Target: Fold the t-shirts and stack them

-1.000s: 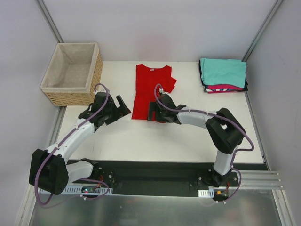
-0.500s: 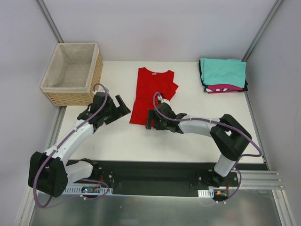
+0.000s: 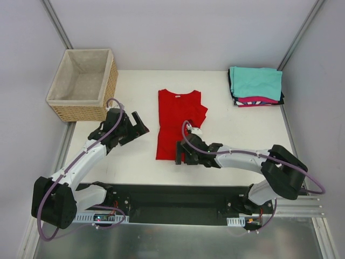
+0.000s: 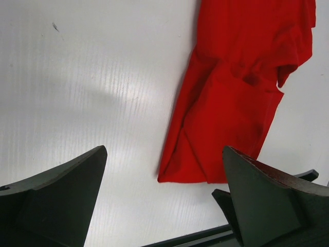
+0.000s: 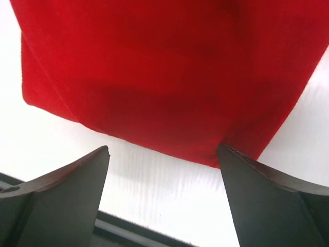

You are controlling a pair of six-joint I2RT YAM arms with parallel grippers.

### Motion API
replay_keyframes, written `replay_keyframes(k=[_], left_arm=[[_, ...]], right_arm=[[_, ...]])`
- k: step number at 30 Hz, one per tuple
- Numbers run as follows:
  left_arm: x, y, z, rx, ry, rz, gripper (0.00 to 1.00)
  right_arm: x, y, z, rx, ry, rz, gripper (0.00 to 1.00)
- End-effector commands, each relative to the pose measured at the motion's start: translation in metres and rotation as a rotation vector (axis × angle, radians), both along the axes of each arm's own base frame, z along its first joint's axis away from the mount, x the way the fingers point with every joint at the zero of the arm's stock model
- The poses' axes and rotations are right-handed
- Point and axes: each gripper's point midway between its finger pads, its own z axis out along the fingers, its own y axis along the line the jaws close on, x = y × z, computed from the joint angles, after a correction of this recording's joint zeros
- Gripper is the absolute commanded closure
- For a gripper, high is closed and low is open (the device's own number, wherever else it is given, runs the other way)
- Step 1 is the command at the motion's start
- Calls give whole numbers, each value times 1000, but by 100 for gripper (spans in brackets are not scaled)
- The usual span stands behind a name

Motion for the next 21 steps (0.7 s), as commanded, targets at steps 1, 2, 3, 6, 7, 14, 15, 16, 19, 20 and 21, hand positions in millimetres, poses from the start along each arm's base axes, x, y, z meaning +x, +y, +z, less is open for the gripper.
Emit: replay_keyframes(k=[1, 2, 3, 6, 7, 14, 15, 16, 19, 20, 21], left_arm=[[-5, 3, -1, -22, 12, 25, 5], [-6, 2, -3, -32, 22, 25, 5], [-8, 1, -6, -34, 31, 23, 5], [-17, -3, -11, -55, 55, 0, 5], [-21, -6, -9, -69, 51, -6, 6], [-32, -9, -7, -49, 6, -78, 5], [-31, -17, 4, -75, -9, -124, 5], [-34, -22, 5, -83, -4, -169, 5], [-46, -46, 20, -191, 29, -295, 5], [-50, -50, 21, -218, 50, -314, 5], [-56, -54, 19, -243, 71, -327, 5]], right_arm=[[-35, -43, -13, -141, 65, -37, 9], [-36, -46, -14, -145, 65, -40, 9], [-37, -48, -13, -150, 62, -47, 9], [-41, -47, -9, -160, 46, -44, 9], [-44, -45, -8, -165, 40, -32, 9], [-19, -21, 37, -201, -98, 26, 8], [-14, -22, 40, -242, -111, 31, 8], [-5, -7, 59, -215, -142, 35, 7], [3, 3, 74, -205, -160, 52, 7], [4, 3, 76, -202, -163, 50, 7], [4, 1, 80, -203, -166, 46, 7]])
